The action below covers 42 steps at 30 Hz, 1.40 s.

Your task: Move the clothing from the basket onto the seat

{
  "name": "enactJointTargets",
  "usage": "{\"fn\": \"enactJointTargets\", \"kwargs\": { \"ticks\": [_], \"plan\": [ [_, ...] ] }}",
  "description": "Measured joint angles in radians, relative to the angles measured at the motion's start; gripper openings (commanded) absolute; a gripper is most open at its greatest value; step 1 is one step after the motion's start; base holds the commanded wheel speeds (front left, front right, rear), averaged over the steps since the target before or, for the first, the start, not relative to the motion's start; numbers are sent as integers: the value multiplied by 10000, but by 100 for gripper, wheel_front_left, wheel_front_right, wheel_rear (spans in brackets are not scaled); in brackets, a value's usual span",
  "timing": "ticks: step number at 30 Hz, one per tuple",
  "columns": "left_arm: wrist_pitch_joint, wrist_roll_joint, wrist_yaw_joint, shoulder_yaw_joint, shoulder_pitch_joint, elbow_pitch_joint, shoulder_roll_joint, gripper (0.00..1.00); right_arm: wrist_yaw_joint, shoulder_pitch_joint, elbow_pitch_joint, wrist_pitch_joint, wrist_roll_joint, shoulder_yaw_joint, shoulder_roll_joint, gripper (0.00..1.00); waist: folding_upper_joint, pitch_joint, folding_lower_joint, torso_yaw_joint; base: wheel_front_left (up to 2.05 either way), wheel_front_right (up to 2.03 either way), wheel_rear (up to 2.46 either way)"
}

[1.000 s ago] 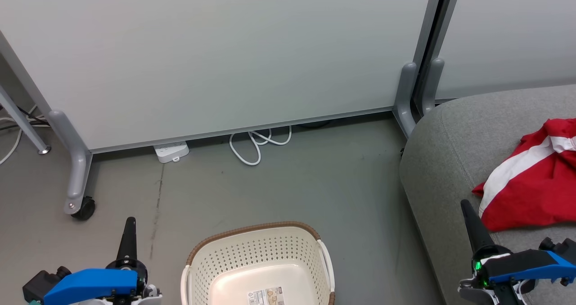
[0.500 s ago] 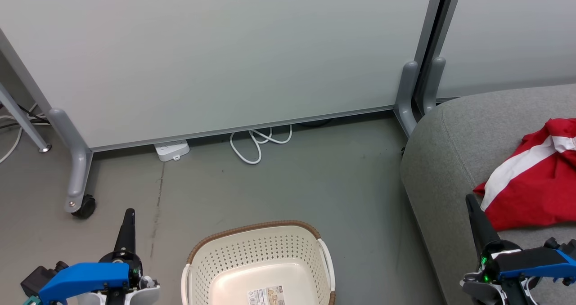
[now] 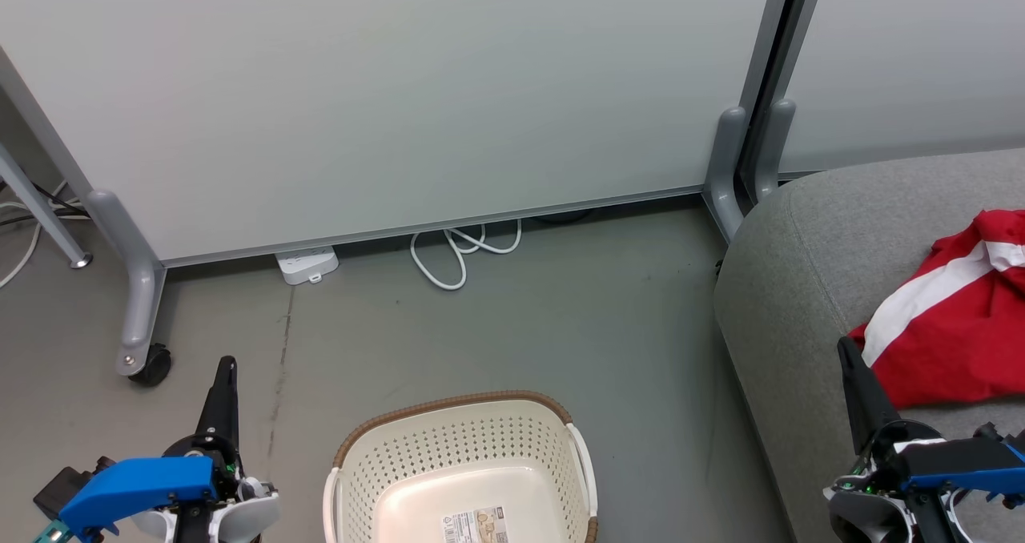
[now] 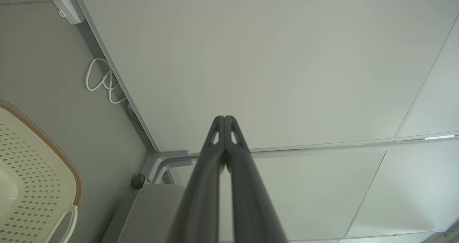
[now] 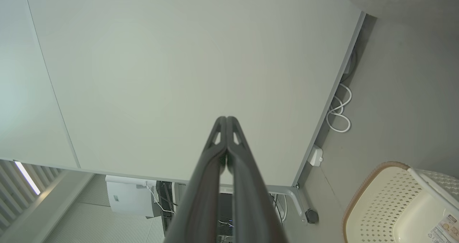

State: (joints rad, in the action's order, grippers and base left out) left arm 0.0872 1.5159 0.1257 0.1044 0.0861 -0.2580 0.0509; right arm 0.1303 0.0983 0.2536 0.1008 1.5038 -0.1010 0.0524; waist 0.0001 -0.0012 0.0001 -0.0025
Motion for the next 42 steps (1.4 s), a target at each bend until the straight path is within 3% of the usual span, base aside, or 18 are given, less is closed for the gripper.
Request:
{"fn": "enactJointTargets", "kwargs": {
  "ticks": [16,42],
  "plan": [
    [265,959,2,92,180,113,-2,0,0,25,-77,125,1068,-130,-10,0,0,43,-1,24,0,0,0],
    [268,959,2,94,183,117,-2,0,0,27,-79,127,1078,-132,-13,0,0,43,0,25,0,0,0]
  ]
}}
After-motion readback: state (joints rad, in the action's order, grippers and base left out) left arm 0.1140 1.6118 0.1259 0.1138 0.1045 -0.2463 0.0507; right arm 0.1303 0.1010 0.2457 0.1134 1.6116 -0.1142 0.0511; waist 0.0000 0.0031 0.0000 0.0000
